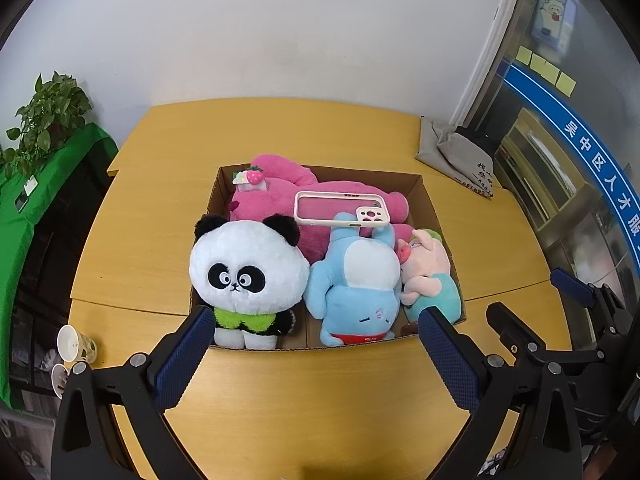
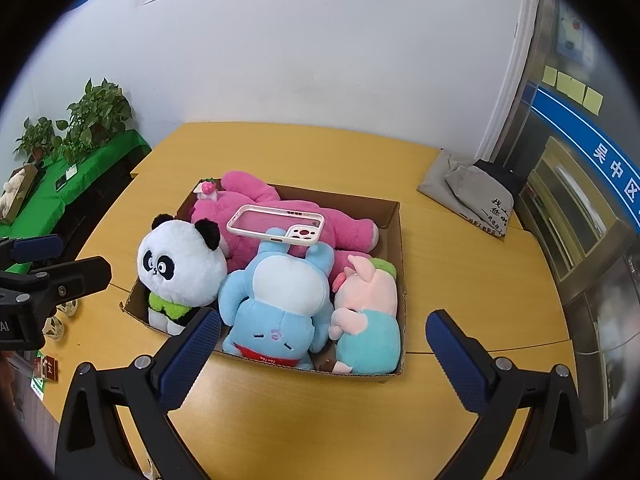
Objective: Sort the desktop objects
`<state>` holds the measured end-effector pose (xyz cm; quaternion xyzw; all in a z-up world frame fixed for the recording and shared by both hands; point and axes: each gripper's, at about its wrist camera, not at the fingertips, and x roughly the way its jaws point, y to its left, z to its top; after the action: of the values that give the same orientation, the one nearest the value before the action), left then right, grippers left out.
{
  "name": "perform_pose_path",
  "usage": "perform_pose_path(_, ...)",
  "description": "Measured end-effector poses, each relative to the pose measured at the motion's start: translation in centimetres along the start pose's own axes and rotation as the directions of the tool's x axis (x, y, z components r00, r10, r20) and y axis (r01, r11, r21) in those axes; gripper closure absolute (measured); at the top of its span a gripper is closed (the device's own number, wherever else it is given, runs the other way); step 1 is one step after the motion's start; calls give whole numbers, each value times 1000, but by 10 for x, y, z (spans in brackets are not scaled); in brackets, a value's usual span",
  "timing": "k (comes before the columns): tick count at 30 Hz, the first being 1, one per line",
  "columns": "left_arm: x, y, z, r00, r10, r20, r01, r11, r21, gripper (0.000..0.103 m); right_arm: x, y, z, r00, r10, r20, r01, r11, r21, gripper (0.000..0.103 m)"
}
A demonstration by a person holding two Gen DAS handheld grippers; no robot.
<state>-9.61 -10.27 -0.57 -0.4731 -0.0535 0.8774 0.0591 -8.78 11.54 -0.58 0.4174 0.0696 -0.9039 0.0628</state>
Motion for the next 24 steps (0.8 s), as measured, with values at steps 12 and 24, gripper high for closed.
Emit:
perform_pose_path(12, -5, -7, -4, 1000, 1, 7, -1, 1000, 5, 0, -7, -3, -5, 1000, 4, 7, -4, 1000, 1, 0)
perform_pose_path(24, -5, -12, -4, 1000, 6, 4, -6, 1000, 5, 0, -6, -8, -6, 1000, 8, 6, -8, 1000, 2, 0)
